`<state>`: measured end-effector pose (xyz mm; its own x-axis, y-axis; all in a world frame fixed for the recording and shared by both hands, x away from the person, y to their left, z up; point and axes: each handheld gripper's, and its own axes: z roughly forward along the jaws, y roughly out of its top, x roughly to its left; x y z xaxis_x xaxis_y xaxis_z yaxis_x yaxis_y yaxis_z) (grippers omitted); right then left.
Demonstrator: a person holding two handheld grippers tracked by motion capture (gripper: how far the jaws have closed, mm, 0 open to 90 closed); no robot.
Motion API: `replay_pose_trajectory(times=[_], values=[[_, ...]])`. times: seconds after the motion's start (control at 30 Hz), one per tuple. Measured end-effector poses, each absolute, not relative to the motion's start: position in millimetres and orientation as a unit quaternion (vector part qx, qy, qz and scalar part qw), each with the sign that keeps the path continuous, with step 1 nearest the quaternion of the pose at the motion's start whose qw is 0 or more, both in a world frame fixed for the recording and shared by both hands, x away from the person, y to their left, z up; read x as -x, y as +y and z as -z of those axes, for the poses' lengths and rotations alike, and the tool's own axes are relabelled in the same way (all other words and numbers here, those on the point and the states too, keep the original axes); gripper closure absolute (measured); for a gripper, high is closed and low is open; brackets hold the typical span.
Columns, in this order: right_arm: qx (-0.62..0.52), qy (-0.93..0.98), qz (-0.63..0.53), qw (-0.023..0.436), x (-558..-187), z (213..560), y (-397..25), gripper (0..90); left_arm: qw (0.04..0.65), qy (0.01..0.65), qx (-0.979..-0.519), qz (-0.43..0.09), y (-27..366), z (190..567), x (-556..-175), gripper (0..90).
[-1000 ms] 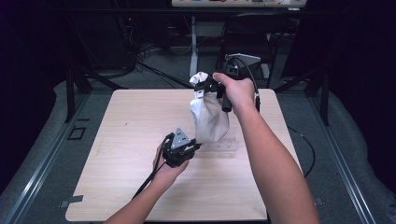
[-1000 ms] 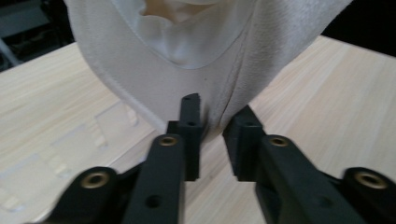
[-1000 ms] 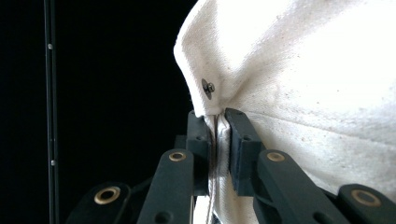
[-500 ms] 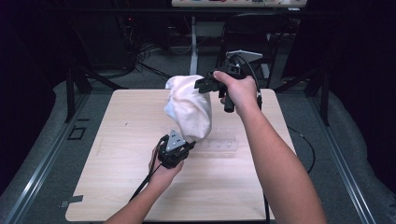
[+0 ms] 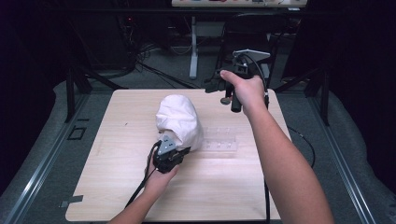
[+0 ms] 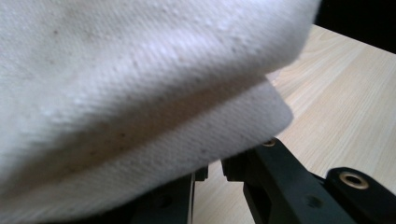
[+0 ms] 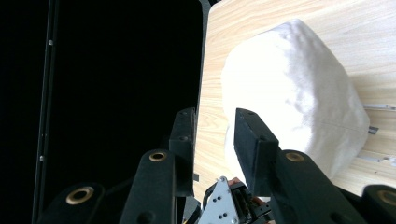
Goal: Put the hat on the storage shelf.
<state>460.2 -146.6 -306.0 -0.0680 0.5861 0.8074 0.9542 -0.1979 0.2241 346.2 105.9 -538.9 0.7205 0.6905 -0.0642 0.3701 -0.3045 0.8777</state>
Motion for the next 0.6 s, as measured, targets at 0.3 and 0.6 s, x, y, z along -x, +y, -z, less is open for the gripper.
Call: replay_pose_trajectory(times=[0.3,0.6], values=[[0.651,-0.592,0.424,0.214,-459.0,306.6,-155.3,68.0,0.466,0.34,-0.799,-0.169,107.4,541.2,-344.0,78.9],[0.654,-0.613,0.402,0.185,-450.8,314.3,-164.3,66.0,0.459,0.345,-0.801,-0.168,115.6,538.1,-339.1,69.9]])
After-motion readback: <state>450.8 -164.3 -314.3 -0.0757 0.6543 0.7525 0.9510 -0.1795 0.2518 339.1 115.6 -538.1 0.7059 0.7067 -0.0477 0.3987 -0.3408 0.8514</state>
